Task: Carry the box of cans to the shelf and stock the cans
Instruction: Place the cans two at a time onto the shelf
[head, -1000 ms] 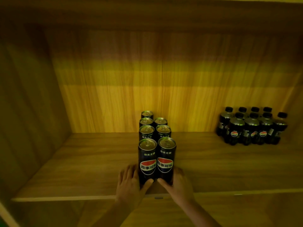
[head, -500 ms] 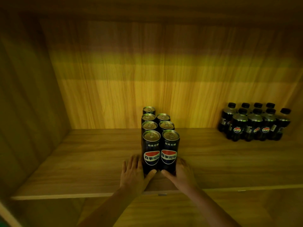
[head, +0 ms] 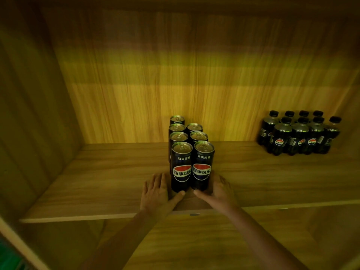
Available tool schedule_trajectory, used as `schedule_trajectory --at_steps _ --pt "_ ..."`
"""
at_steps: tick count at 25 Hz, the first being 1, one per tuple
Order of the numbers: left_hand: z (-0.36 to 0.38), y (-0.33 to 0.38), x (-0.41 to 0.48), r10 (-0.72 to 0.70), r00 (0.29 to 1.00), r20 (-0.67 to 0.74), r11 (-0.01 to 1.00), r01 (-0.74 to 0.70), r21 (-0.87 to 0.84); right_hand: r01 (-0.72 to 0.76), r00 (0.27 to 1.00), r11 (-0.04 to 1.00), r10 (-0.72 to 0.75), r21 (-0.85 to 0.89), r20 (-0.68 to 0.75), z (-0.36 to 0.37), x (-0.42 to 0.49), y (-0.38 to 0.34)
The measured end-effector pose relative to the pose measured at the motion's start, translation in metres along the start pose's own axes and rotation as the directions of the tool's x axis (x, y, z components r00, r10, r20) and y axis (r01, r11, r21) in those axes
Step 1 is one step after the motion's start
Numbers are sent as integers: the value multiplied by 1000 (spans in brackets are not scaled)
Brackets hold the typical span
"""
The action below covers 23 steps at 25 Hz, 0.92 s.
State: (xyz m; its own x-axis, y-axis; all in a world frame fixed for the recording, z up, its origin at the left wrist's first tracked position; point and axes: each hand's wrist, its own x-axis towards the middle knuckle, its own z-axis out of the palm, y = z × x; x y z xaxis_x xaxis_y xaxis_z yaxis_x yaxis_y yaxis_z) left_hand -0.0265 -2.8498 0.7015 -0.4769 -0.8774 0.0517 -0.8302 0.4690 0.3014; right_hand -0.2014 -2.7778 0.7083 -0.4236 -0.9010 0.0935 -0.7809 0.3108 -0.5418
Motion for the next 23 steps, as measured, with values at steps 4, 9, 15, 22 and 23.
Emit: schedule_trajectory --at_steps 4,9,15,22,23 --pt "-16 -18 -21 -12 1000 -1 999 12 41 -44 993 999 46 18 -113 -11 -29 0" --pt "-52 -44 -55 -25 998 -62 995 30 91 184 902 983 -178 -24 -394 -37 -71 -41" --pt "-95 -73 -117 -12 991 -136 967 46 249 520 836 796 -549 -308 -6 -27 -103 -127" --pt "-104 -103 -201 -71 996 -61 934 88 345 582 810 716 -553 -385 195 14 -135 -164" --pt "-103 -110 -210 -80 995 -67 936 98 338 592 803 709 -559 -384 206 21 -143 -167"
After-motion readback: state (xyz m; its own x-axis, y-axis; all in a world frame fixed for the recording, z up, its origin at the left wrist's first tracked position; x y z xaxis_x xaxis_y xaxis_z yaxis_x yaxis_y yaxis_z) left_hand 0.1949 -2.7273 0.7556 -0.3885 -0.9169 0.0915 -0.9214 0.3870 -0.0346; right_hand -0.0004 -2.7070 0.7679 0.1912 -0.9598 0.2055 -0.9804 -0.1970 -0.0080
